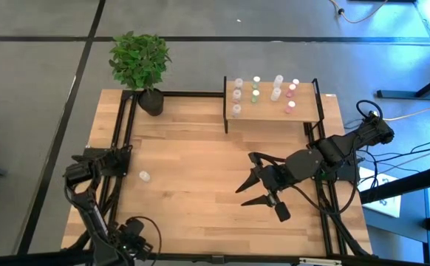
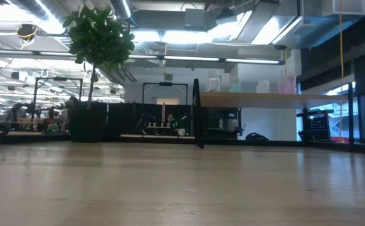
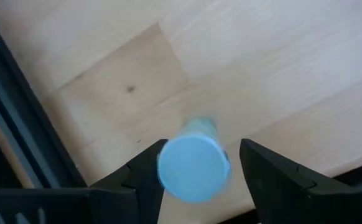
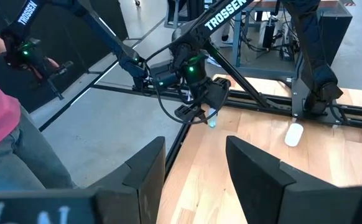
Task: Pick and place medicine bottles onto shelf by color
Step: Put the green pill bottle aligned with the other green pill bottles on the shelf
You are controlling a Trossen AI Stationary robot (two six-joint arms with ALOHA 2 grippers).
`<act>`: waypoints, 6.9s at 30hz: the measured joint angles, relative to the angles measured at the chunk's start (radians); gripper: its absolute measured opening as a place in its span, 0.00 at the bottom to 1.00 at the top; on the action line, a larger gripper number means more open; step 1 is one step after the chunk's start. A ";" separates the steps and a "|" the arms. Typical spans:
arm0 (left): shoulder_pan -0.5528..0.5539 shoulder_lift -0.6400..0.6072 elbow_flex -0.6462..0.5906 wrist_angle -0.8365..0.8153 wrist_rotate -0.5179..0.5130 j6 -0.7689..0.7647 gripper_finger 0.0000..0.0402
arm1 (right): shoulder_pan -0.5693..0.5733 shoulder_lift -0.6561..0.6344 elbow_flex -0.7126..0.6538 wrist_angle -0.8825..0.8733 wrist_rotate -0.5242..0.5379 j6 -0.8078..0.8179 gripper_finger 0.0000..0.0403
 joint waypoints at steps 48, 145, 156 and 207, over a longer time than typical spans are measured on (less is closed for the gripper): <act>0.042 -0.067 -0.015 0.009 -0.110 0.158 0.21 | 0.000 -0.002 0.000 -0.028 0.000 -0.003 0.43; 1.024 0.081 0.030 0.705 0.045 2.013 0.21 | 0.001 -0.209 0.000 -0.443 0.473 0.021 0.43; 1.023 0.085 0.030 0.695 0.048 2.011 0.28 | 0.001 -0.209 0.000 -0.443 0.472 0.021 0.43; 0.855 0.048 0.559 0.006 -0.252 1.919 0.66 | 0.001 -0.209 0.000 -0.443 0.471 0.021 0.43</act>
